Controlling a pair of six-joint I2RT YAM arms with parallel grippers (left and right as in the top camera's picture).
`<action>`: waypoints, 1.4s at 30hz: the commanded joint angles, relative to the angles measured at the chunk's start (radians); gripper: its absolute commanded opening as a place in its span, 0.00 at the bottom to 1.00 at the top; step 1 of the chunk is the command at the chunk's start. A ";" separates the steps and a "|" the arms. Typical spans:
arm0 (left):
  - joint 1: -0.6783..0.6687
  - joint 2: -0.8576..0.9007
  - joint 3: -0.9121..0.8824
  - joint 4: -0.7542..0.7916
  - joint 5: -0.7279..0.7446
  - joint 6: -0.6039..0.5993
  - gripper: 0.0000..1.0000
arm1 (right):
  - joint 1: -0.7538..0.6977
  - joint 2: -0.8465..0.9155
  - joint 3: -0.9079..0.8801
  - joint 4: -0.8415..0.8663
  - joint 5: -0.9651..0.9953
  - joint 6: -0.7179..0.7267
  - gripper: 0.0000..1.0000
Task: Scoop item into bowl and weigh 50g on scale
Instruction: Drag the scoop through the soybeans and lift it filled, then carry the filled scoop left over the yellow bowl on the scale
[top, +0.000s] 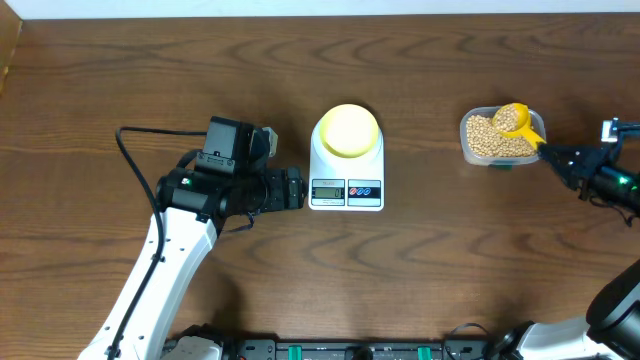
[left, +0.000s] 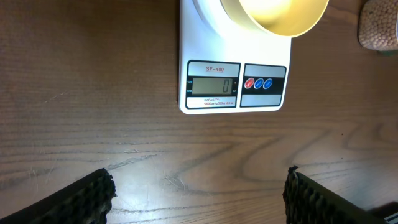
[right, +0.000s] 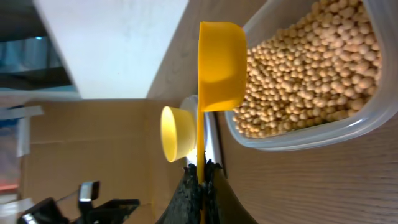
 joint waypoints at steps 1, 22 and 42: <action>0.005 0.008 -0.008 -0.002 0.008 0.021 0.89 | -0.014 0.010 -0.005 -0.008 -0.103 0.010 0.02; 0.005 0.008 -0.008 0.008 0.009 0.020 0.89 | 0.007 0.010 -0.005 -0.037 -0.274 0.093 0.01; 0.005 0.008 -0.008 0.031 0.009 0.020 0.89 | 0.337 0.010 -0.005 0.200 -0.253 0.392 0.01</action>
